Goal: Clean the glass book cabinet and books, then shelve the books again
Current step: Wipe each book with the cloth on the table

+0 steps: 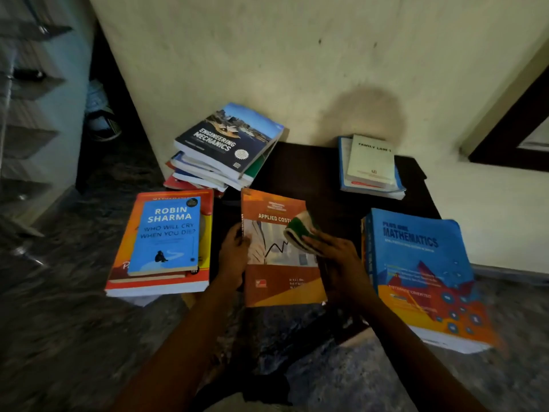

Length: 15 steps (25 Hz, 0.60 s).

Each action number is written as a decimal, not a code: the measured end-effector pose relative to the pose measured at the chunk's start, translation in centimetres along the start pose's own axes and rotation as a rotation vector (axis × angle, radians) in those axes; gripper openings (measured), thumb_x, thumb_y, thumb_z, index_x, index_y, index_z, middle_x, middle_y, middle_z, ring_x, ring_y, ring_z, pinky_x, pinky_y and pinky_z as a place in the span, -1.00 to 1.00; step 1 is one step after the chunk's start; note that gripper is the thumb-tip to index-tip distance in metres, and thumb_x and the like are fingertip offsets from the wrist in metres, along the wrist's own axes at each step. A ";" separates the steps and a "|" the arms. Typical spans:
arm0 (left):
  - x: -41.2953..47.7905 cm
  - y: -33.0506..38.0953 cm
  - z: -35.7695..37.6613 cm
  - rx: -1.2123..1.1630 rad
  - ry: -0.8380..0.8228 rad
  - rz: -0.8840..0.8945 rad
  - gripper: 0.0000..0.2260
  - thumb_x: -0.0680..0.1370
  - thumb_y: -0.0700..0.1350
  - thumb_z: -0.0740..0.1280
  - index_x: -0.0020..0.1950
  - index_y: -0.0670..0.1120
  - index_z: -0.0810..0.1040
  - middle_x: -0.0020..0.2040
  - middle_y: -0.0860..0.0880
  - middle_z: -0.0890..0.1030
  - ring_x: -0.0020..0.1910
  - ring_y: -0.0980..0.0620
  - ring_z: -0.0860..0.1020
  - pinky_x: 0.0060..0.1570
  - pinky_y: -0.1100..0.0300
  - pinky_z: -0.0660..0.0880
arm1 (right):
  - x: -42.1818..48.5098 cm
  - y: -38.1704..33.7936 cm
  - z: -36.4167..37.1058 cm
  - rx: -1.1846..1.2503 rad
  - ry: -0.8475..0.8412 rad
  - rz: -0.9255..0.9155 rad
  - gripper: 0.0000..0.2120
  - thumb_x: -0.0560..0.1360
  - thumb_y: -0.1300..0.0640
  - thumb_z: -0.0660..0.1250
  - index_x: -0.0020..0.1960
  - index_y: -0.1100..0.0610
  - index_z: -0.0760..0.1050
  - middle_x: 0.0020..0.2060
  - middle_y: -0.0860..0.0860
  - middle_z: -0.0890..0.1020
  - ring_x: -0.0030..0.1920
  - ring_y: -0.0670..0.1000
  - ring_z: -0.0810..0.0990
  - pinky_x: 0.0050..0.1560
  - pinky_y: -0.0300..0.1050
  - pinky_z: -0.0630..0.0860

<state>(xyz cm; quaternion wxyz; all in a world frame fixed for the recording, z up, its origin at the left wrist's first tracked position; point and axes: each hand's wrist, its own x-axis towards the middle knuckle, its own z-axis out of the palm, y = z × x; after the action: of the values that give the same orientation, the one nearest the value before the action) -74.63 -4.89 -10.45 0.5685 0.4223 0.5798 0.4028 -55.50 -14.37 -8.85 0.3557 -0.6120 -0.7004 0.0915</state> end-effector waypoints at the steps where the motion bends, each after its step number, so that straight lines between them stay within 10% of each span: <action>1: -0.6 0.9 -0.4 -0.008 0.009 0.041 -0.66 0.60 -0.24 0.19 0.39 -0.11 0.35 0.20 -0.20 0.54 -0.03 -0.05 0.55 -0.19 0.16 0.51 | 0.7 -0.5 -0.3 0.007 0.004 -0.008 -0.56 0.46 -0.02 0.11 0.30 0.04 0.38 0.25 0.06 0.48 0.17 0.03 0.41 0.15 -0.34 0.22; 10: -0.9 7.2 -13.9 -0.110 0.182 0.073 -0.76 0.62 -0.21 0.17 0.27 -0.13 0.46 -0.27 0.00 0.62 -0.34 0.09 0.58 -0.32 0.26 0.50 | 7.6 -6.3 1.5 0.143 0.045 -0.359 -0.62 0.50 0.17 0.08 0.27 0.17 0.45 0.26 -0.02 0.44 0.34 -0.33 0.27 0.27 -0.51 0.12; 15: 2.3 5.0 -18.8 0.198 0.377 -0.010 -0.73 0.59 -0.34 0.19 0.28 -0.34 0.45 0.20 -0.32 0.52 0.11 -0.23 0.53 0.07 0.02 0.44 | 10.0 -7.7 5.4 0.206 -0.030 -0.343 -0.57 0.42 0.24 0.08 0.22 0.19 0.53 0.22 -0.05 0.46 0.30 -0.47 0.19 0.26 -0.55 0.10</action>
<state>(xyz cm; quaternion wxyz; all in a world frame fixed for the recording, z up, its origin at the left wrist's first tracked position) -93.24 -0.90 -5.87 0.4077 0.3905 0.7147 0.4130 -64.93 -5.28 -4.59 0.4165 -0.4425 -0.7865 0.1099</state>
